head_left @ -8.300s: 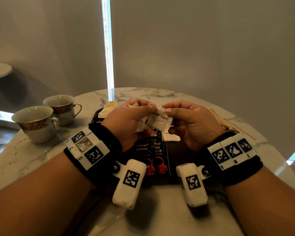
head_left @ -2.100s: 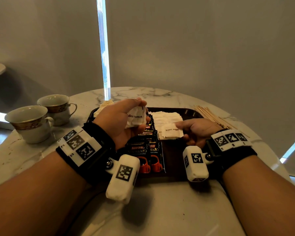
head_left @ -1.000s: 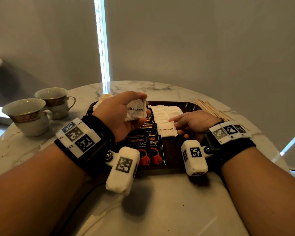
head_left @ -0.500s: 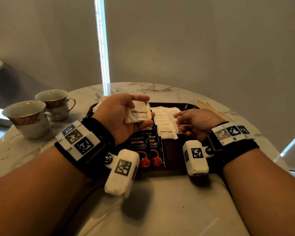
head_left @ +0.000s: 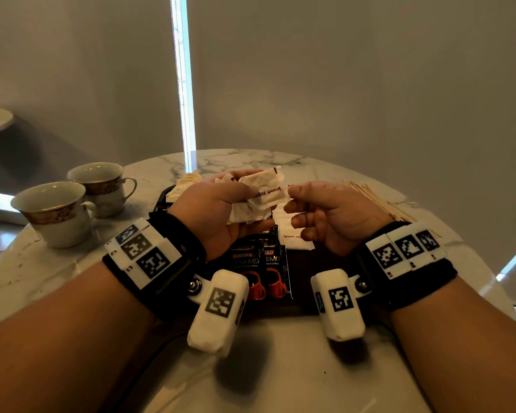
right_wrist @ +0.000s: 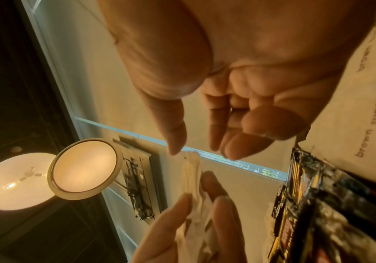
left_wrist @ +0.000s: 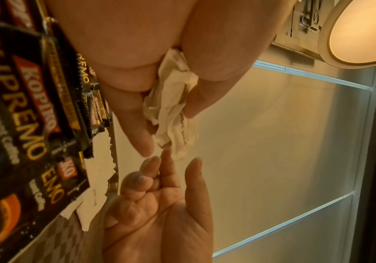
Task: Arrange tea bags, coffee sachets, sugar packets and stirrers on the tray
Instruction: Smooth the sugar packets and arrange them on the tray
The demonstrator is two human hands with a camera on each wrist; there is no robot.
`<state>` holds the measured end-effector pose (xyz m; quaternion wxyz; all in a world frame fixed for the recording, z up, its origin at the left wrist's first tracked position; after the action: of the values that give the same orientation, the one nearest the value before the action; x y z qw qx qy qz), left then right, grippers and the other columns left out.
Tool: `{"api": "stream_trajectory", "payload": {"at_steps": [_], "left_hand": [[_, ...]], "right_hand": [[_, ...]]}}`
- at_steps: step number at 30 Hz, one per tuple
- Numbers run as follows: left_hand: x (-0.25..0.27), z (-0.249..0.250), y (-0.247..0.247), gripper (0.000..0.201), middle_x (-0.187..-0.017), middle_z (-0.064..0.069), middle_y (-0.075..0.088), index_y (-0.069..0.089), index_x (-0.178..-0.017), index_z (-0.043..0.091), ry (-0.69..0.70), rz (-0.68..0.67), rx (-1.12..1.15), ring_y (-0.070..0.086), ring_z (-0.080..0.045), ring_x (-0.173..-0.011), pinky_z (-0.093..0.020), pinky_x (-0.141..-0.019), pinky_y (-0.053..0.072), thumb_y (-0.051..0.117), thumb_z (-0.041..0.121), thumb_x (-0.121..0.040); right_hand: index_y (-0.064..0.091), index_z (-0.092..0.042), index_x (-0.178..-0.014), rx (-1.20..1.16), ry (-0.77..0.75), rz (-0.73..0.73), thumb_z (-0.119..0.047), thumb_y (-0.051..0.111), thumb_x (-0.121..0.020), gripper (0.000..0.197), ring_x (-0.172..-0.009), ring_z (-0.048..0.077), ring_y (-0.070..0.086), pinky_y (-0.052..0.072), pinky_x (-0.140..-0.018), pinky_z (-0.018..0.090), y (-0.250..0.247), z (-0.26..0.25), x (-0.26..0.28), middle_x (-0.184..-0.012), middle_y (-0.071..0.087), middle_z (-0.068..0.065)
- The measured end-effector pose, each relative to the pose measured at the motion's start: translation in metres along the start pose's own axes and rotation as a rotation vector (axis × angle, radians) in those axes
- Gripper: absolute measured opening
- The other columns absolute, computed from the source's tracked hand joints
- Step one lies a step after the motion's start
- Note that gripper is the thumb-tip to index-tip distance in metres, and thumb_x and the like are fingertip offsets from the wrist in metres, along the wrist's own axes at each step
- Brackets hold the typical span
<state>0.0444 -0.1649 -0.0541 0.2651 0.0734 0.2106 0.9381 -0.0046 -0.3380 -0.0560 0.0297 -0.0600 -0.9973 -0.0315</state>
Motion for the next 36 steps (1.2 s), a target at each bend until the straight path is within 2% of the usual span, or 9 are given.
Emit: {"api": "stream_trajectory", "payload": {"at_steps": [3,8,15,23,27,29,32,34,36], "left_hand": [[0.0003,0.0010,0.0005,0.026,-0.108,-0.016,0.069,0.063,-0.119,0.008,0.022,0.017,-0.007,0.071,-0.025,-0.081,-0.035,-0.062,0.061,0.054,-0.002,-0.097],[-0.0019,-0.0001,-0.0009,0.030,-0.105,-0.015,0.072,0.062,-0.124,0.007,0.020,0.011,-0.031,0.072,-0.024,-0.077,-0.032,-0.059,0.060,0.056,-0.002,-0.096],[-0.0034,-0.0017,-0.0023,0.027,-0.101,-0.014,0.074,0.065,-0.117,0.010,0.004,0.006,-0.068,0.072,-0.021,-0.072,-0.032,-0.059,0.059,0.060,-0.002,-0.093],[-0.0039,-0.0035,-0.0040,0.027,-0.119,-0.018,0.070,0.067,-0.118,0.012,-0.048,-0.004,-0.104,0.068,-0.029,-0.098,-0.035,-0.065,0.059,0.058,0.001,-0.095],[-0.0018,-0.0036,-0.0035,0.030,-0.120,-0.019,0.070,0.068,-0.118,0.010,-0.059,-0.031,-0.073,0.070,-0.038,-0.107,-0.044,-0.078,0.062,0.050,-0.003,-0.098],[-0.0020,-0.0038,-0.0039,0.034,-0.118,-0.017,0.070,0.068,-0.118,0.011,-0.050,-0.022,-0.065,0.073,-0.035,-0.101,-0.047,-0.079,0.062,0.046,-0.006,-0.097],[-0.0016,-0.0028,-0.0029,0.034,-0.109,-0.015,0.068,0.068,-0.115,0.010,-0.048,-0.011,-0.050,0.071,-0.024,-0.075,-0.037,-0.061,0.058,0.046,-0.005,-0.095],[-0.0007,-0.0030,-0.0010,0.023,-0.104,-0.015,0.065,0.069,-0.110,0.010,-0.049,-0.028,-0.048,0.065,-0.021,-0.071,-0.032,-0.056,0.052,0.058,0.004,-0.092],[0.0004,-0.0037,-0.0007,0.032,-0.100,-0.011,0.066,0.069,-0.110,0.011,-0.051,-0.052,-0.088,0.062,-0.018,-0.070,-0.028,-0.055,0.050,0.072,0.020,-0.080]], "right_hand": [[0.064,-0.009,-0.096,0.018,-0.027,-0.020,-0.025,0.075,-0.069,0.033,-0.058,0.014,0.058,0.039,-0.051,0.026,0.0055,-0.0003,0.0017,-0.075,0.068,0.003],[0.062,-0.004,-0.099,0.014,-0.049,0.040,-0.007,0.068,-0.088,0.013,-0.055,0.015,0.057,0.038,-0.045,0.023,0.0076,-0.0004,0.0012,-0.072,0.070,0.004],[0.063,-0.006,-0.093,-0.017,-0.074,0.055,-0.008,0.064,-0.091,0.003,-0.056,0.015,0.058,0.039,-0.045,0.022,0.0073,-0.0009,0.0008,-0.075,0.069,0.005],[0.056,-0.010,-0.087,-0.118,-0.116,0.103,-0.006,0.057,-0.094,0.008,-0.063,0.020,0.065,0.042,-0.050,0.027,0.0052,-0.0045,-0.0008,-0.085,0.073,0.012],[0.055,-0.011,-0.088,-0.189,-0.131,0.188,-0.008,0.052,-0.096,0.009,-0.064,0.021,0.065,0.047,-0.047,0.026,0.0033,-0.0045,-0.0039,-0.075,0.072,0.007],[0.054,-0.014,-0.085,-0.215,-0.136,0.242,-0.009,0.051,-0.096,0.012,-0.059,0.019,0.062,0.047,-0.046,0.025,0.0017,-0.0042,-0.0059,-0.069,0.068,0.004],[0.055,-0.014,-0.090,-0.198,-0.150,0.270,-0.009,0.054,-0.096,0.009,-0.056,0.016,0.059,0.044,-0.045,0.025,0.0020,-0.0038,-0.0062,-0.069,0.065,0.003],[0.058,-0.012,-0.092,-0.169,-0.168,0.240,-0.007,0.059,-0.094,0.006,-0.057,0.017,0.058,0.041,-0.048,0.028,0.0049,-0.0035,-0.0046,-0.069,0.067,0.003],[0.063,-0.010,-0.090,-0.154,-0.174,0.209,-0.006,0.064,-0.090,0.005,-0.062,0.020,0.060,0.038,-0.055,0.031,0.0083,-0.0033,-0.0025,-0.070,0.070,0.004]]}}
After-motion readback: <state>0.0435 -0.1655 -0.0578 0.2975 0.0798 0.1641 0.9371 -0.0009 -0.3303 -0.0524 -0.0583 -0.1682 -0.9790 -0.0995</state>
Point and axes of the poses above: each hand's wrist, its own x-axis away from the middle knuckle, its own y-axis out of the palm, z = x × y, the point moved 3 cm from there along -x, towards the middle knuckle
